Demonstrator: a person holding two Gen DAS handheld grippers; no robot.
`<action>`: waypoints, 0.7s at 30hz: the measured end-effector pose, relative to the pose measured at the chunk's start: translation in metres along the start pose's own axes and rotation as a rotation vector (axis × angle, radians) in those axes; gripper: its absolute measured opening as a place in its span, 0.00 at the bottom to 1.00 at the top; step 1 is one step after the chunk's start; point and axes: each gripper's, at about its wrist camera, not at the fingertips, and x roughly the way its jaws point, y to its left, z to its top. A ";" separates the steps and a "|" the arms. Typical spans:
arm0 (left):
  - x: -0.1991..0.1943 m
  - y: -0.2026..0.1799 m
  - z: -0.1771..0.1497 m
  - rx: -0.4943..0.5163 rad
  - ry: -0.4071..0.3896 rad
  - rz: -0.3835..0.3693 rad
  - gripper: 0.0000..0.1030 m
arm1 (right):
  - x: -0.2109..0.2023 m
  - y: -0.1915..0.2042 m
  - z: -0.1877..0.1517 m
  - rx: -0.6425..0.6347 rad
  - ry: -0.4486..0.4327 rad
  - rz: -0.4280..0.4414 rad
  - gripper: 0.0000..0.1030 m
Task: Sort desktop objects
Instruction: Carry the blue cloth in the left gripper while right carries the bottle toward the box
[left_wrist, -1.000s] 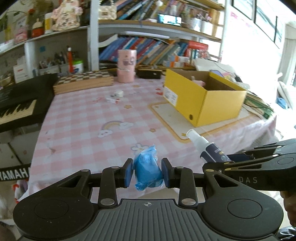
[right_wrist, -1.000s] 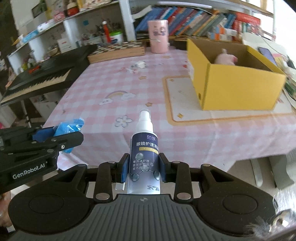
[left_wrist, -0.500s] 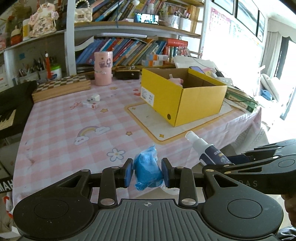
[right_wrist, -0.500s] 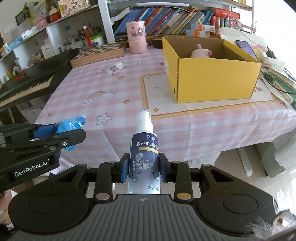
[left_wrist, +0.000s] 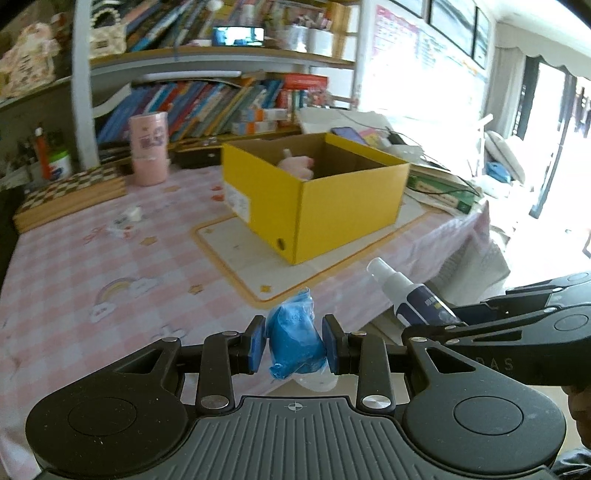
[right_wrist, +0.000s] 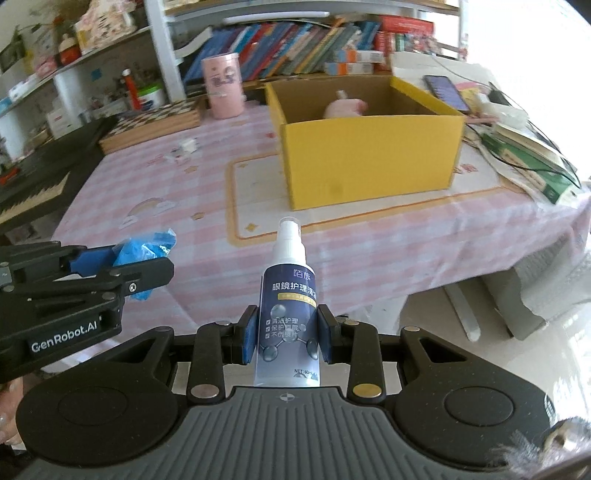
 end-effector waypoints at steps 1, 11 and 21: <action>0.003 -0.003 0.002 0.006 0.001 -0.005 0.30 | 0.000 -0.004 0.001 0.007 -0.001 -0.005 0.30; 0.030 -0.025 0.022 0.031 0.014 -0.024 0.30 | 0.008 -0.037 0.017 0.032 0.007 -0.014 0.30; 0.066 -0.052 0.046 0.024 0.013 -0.021 0.30 | 0.023 -0.079 0.043 0.001 0.017 -0.003 0.30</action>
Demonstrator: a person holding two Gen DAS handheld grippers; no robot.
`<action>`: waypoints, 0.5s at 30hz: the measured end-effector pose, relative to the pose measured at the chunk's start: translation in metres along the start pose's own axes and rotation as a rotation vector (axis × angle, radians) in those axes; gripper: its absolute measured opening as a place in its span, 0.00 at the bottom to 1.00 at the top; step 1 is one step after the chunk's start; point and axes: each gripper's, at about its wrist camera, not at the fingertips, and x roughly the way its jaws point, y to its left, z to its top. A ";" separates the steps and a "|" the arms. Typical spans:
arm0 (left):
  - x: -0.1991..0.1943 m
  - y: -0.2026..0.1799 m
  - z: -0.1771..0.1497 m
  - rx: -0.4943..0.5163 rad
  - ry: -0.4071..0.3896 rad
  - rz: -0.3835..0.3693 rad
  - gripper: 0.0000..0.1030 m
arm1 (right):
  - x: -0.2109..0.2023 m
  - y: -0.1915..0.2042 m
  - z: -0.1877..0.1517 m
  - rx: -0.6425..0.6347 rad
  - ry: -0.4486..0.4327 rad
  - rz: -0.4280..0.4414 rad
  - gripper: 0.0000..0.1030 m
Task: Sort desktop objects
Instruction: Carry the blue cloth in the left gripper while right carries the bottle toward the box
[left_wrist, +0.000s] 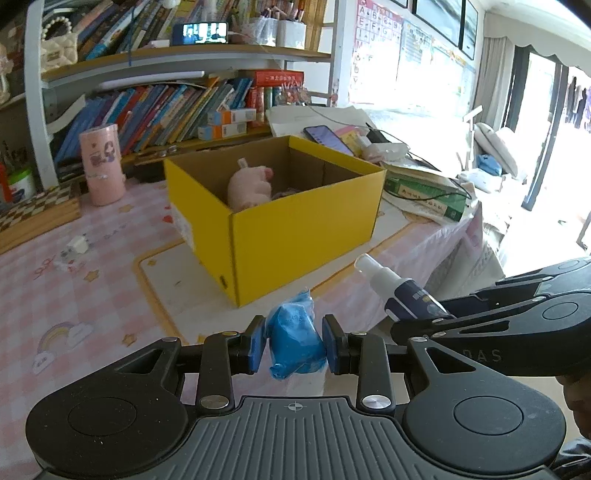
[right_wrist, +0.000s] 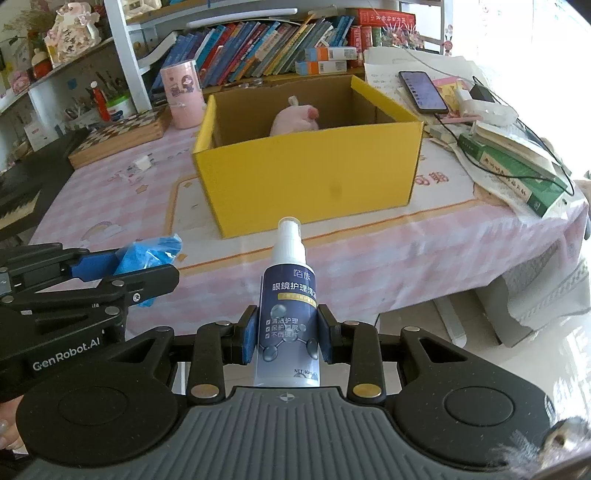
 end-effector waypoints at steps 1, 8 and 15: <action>0.005 -0.004 0.003 0.000 -0.001 -0.002 0.30 | 0.001 -0.006 0.004 -0.006 -0.002 0.000 0.30; 0.031 -0.026 0.031 -0.007 -0.064 0.013 0.30 | 0.007 -0.044 0.030 -0.046 -0.045 -0.002 0.30; 0.041 -0.036 0.066 -0.047 -0.148 0.083 0.30 | 0.012 -0.083 0.066 -0.031 -0.078 0.048 0.30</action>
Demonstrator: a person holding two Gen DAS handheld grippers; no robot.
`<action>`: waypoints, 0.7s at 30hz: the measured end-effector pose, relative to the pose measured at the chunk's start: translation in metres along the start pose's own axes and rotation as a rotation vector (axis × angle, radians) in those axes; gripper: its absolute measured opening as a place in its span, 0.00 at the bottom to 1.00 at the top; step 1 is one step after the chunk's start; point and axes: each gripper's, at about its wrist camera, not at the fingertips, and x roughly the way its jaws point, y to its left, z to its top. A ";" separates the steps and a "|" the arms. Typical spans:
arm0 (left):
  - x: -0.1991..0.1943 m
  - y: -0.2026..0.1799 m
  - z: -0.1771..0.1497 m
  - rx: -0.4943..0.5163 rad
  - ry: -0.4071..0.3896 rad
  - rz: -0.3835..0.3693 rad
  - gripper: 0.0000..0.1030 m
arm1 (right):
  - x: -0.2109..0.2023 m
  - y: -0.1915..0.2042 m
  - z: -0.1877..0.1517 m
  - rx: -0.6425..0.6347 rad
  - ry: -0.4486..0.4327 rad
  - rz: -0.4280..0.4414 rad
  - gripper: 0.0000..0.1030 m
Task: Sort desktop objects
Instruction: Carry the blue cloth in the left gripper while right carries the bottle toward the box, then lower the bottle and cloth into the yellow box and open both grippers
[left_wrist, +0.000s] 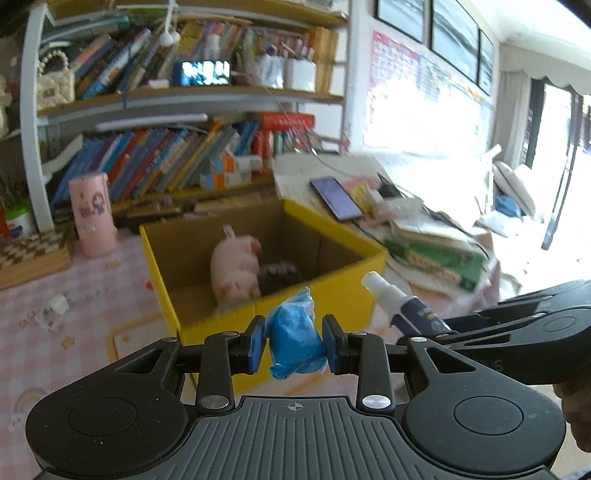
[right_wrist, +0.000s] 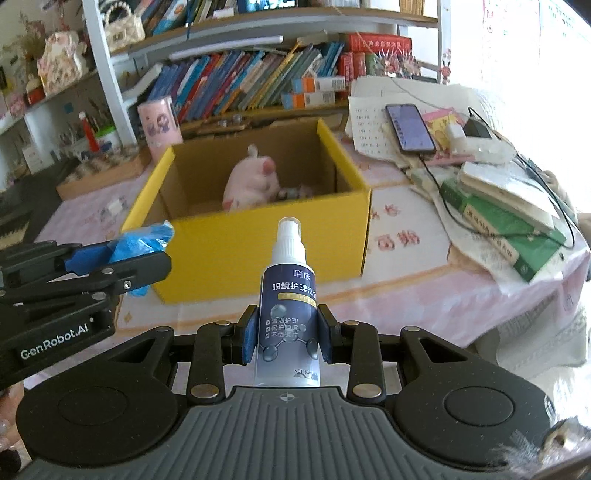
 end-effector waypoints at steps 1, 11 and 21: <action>0.001 0.000 0.006 -0.007 -0.015 0.013 0.30 | -0.001 -0.004 0.006 -0.001 -0.013 0.009 0.30; 0.031 0.007 0.053 -0.030 -0.094 0.159 0.31 | 0.006 -0.027 0.086 -0.062 -0.182 0.104 0.29; 0.095 0.018 0.054 -0.026 0.018 0.248 0.31 | 0.075 -0.031 0.132 -0.162 -0.156 0.136 0.29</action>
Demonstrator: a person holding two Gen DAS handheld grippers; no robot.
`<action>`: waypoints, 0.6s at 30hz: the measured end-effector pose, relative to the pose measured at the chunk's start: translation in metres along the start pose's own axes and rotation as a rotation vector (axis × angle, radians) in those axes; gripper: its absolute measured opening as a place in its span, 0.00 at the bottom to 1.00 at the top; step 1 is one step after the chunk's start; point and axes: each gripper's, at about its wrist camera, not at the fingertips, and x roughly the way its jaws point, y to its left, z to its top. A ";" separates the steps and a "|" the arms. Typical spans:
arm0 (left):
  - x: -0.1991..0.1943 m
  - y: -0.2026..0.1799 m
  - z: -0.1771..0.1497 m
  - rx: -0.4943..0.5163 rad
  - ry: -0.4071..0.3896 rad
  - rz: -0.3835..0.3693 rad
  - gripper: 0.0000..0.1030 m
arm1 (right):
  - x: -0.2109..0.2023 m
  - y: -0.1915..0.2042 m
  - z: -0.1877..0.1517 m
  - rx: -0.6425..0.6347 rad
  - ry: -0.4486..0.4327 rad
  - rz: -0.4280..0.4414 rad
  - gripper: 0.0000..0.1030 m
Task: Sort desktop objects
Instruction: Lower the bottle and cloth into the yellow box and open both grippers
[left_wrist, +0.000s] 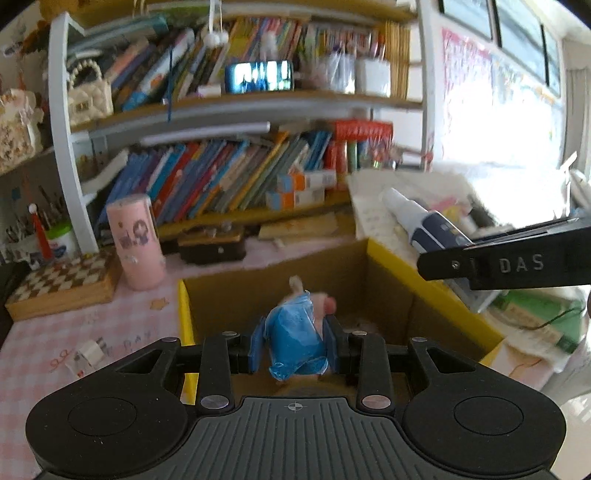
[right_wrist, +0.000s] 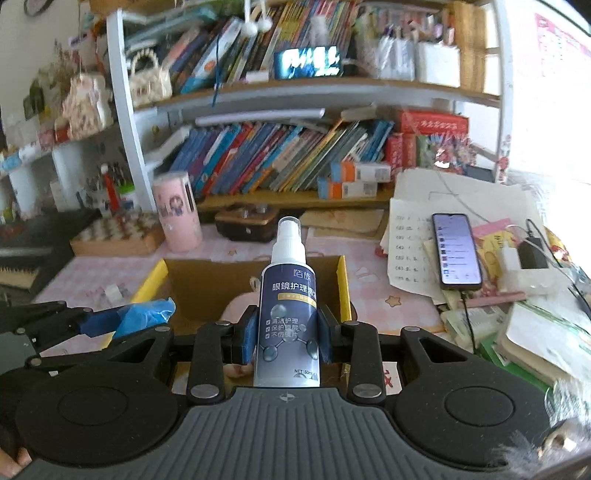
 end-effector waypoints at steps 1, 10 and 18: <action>0.006 0.000 -0.001 -0.001 0.019 0.000 0.31 | 0.008 0.000 -0.001 -0.016 0.018 0.005 0.29; 0.033 -0.002 -0.017 -0.002 0.133 -0.006 0.31 | 0.063 0.007 -0.018 -0.207 0.218 0.067 0.30; 0.044 0.000 -0.020 -0.032 0.180 -0.023 0.32 | 0.080 0.015 -0.029 -0.341 0.308 0.089 0.30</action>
